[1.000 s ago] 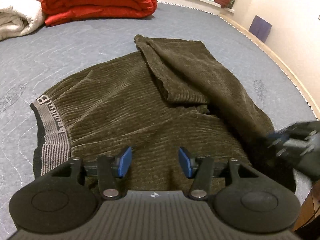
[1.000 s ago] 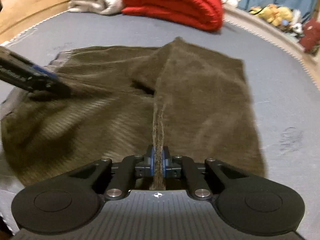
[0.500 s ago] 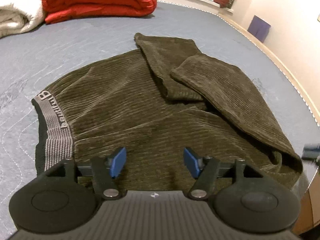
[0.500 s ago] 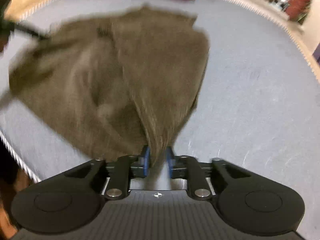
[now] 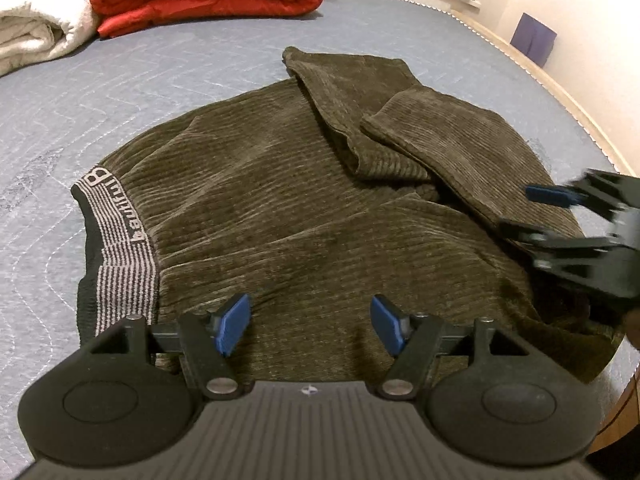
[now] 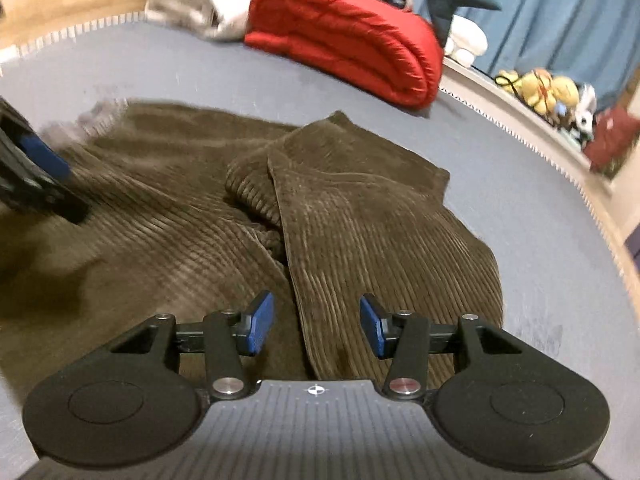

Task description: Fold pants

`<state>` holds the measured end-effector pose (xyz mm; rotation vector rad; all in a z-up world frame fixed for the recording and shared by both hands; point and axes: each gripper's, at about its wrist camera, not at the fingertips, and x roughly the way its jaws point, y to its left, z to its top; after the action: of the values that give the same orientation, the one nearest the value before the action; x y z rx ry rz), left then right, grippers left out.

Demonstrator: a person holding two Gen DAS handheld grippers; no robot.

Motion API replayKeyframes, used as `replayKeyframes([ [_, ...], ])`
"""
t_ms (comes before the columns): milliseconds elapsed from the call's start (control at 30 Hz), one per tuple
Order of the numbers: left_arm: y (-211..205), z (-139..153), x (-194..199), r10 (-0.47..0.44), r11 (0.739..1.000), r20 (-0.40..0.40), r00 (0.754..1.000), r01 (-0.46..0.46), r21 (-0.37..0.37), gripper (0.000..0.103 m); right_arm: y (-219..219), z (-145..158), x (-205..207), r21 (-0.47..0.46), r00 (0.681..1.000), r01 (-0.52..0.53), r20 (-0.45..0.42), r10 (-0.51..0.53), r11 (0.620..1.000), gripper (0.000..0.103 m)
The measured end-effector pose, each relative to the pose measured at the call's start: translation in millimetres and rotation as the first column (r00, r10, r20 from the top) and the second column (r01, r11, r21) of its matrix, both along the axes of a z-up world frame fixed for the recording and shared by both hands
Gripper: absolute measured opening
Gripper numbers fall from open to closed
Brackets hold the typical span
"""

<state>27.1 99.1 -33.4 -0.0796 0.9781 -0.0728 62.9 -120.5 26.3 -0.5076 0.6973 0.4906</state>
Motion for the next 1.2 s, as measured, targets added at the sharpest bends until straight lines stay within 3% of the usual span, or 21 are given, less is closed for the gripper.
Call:
replayKeyframes([
  [167, 4.4, 5.9, -1.3, 0.009, 1.000, 0.002, 1.000, -0.009, -0.006, 0.074, 39.5, -28.4, 29.4, -0.123, 0.999, 0.019, 0.046, -0.013, 0.992, 0.050],
  [233, 5.7, 8.8, -2.8, 0.008, 1.000, 0.008, 1.000, -0.008, -0.007, 0.074, 45.5, -40.0, 39.0, -0.149, 0.999, 0.029, 0.038, -0.024, 0.988, 0.045],
  [267, 6.1, 9.9, -3.4, 0.010, 1.000, 0.010, 1.000, -0.010, -0.006, 0.074, 46.0, -43.8, 44.2, -0.139, 1.000, 0.029, 0.009, -0.028, 0.990, 0.029],
  [300, 6.8, 10.7, -3.6, 0.012, 1.000, 0.012, 1.000, -0.012, -0.008, 0.074, 44.4, -44.3, 48.0, -0.124, 0.999, 0.031, -0.014, -0.033, 0.992, 0.011],
  [400, 8.0, 10.2, -1.9, 0.019, 1.000, 0.014, 1.000, -0.019, -0.014, 0.075, 28.0, -28.5, 49.7, -0.058, 0.998, 0.058, 0.009, -0.057, 0.997, 0.008],
  [500, 6.2, 6.9, 1.0, 0.018, 1.000, 0.013, 1.000, -0.018, -0.014, 0.075, -17.7, 12.6, 47.5, 0.085, 0.983, 0.159, 0.074, -0.165, 0.984, 0.008],
  [600, 2.2, 2.8, 3.6, 0.006, 1.000, 0.012, 1.000, -0.005, -0.013, 0.075, -96.1, 53.9, 39.4, 0.280, 0.929, 0.320, 0.096, -0.358, 0.905, 0.007],
  [700, -0.5, 0.4, 5.2, -0.010, 1.000, 0.014, 1.000, 0.010, -0.009, 0.075, -196.1, 72.3, 18.8, 0.442, 0.801, 0.522, 0.038, -0.598, 0.729, 0.007],
  [767, 0.0, 0.2, 6.2, -0.013, 1.000, 0.015, 1.000, 0.013, -0.014, 0.075, -261.3, 70.4, -3.5, 0.503, 0.655, 0.664, -0.033, -0.755, 0.554, 0.007],
  [867, -2.2, 0.6, 6.4, -0.018, 1.000, 0.015, 1.000, 0.018, -0.020, 0.075, -349.8, 44.0, -45.9, 0.457, 0.331, 0.865, -0.204, -0.921, 0.209, 0.007],
  [933, -6.8, 0.5, 5.8, -0.029, 0.999, 0.015, 0.999, 0.029, -0.019, 0.075, -405.0, 12.1, -77.5, 0.369, 0.078, 0.927, -0.374, -0.924, -0.071, 0.008],
  [967, -9.6, 0.4, 5.6, -0.036, 0.999, 0.015, 0.999, 0.037, -0.017, 0.075, -424.4, -3.5, -90.7, 0.333, -0.011, 0.926, -0.447, -0.895, -0.178, 0.008],
  [1033, -15.1, -0.3, 5.6, -0.046, 0.999, 0.015, 0.999, 0.046, -0.011, 0.075, -448.1, -23.3, -109.8, 0.260, -0.164, 0.911, -0.485, -0.859, -0.321, 0.008],
  [1067, -16.8, -0.4, 5.9, -0.047, 0.999, 0.015, 0.999, 0.047, -0.009, 0.075, -454.1, -26.9, -115.4, 0.248, -0.206, 0.900, -0.483, -0.851, -0.359, 0.011],
  [1133, -18.9, -0.7, 6.6, -0.045, 0.999, 0.015, 0.999, 0.045, -0.007, 0.075, -466.7, -24.2, -124.9, 0.265, -0.248, 0.871, -0.488, -0.837, -0.413, 0.011],
  [1167, -19.8, -0.6, 6.8, -0.043, 0.999, 0.016, 0.999, 0.043, -0.006, 0.075, -468.9, -19.6, -130.0, 0.294, -0.252, 0.854, -0.486, -0.836, -0.429, 0.012],
  [1200, -20.5, -0.4, 6.9, -0.043, 0.999, 0.017, 0.999, 0.043, -0.005, 0.075, -468.7, -13.5, -134.5, 0.339, -0.229, 0.840, -0.487, -0.843, -0.424, 0.012],
])
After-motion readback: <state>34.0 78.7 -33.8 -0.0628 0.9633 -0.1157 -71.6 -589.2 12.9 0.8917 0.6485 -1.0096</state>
